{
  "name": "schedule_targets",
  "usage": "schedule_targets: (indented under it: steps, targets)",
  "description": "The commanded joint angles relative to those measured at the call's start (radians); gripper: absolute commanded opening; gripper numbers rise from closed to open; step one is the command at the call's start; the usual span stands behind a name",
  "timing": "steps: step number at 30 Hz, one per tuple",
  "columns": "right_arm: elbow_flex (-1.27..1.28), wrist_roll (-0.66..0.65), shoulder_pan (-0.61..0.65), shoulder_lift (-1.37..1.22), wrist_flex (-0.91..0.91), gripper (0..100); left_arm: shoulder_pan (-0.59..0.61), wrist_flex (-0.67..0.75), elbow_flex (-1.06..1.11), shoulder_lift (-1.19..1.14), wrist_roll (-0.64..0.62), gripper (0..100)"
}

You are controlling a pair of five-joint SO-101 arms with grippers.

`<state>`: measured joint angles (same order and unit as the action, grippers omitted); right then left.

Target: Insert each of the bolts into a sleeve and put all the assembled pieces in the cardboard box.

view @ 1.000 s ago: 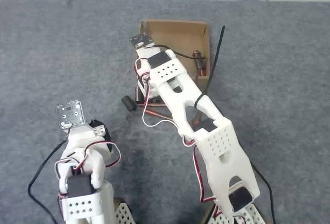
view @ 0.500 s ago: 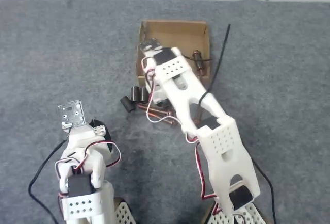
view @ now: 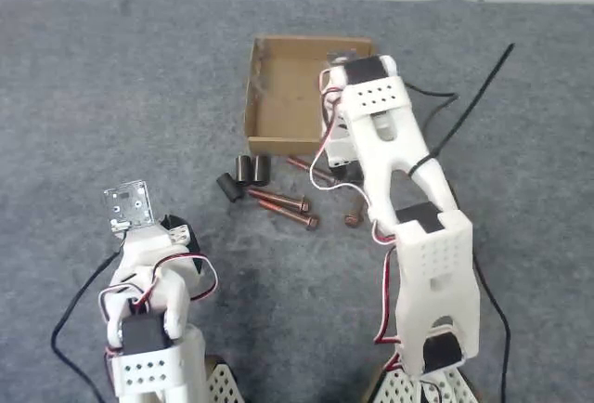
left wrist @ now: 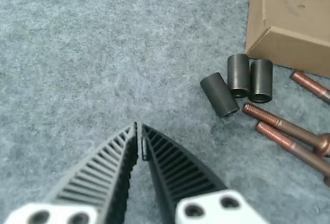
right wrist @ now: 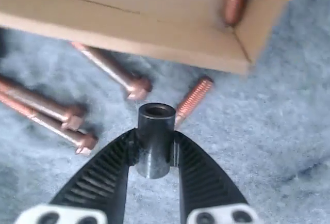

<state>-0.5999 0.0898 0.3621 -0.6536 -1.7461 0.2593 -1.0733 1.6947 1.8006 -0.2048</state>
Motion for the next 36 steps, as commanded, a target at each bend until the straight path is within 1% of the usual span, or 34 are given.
schedule_targets:
  steps: [1,8,12,18,21,32,36]
  targets:
    - [-0.002,0.018,-0.019,0.088,-0.028,0.6,-0.002,-0.002,-0.01,-0.002,0.011,1]
    - [0.055,0.021,-0.076,0.125,-0.03,0.6,-0.002,0.0,-0.01,-0.002,0.011,1]
    - [0.141,0.021,-0.093,0.168,-0.018,0.6,-0.003,0.0,-0.01,-0.002,0.011,1]
    - [0.351,0.021,-0.096,0.294,0.084,0.6,-0.003,0.0,-0.01,-0.002,0.011,1]
    - [0.468,0.021,-0.119,0.374,0.14,0.6,-0.003,0.0,-0.01,-0.002,0.011,1]
    - [0.822,0.011,-0.275,0.541,0.325,0.6,-0.003,0.0,-0.01,-0.002,0.011,1]
    - [0.934,-0.043,-0.323,0.611,0.386,0.6,-0.003,-0.002,-0.01,-0.002,0.011,1]
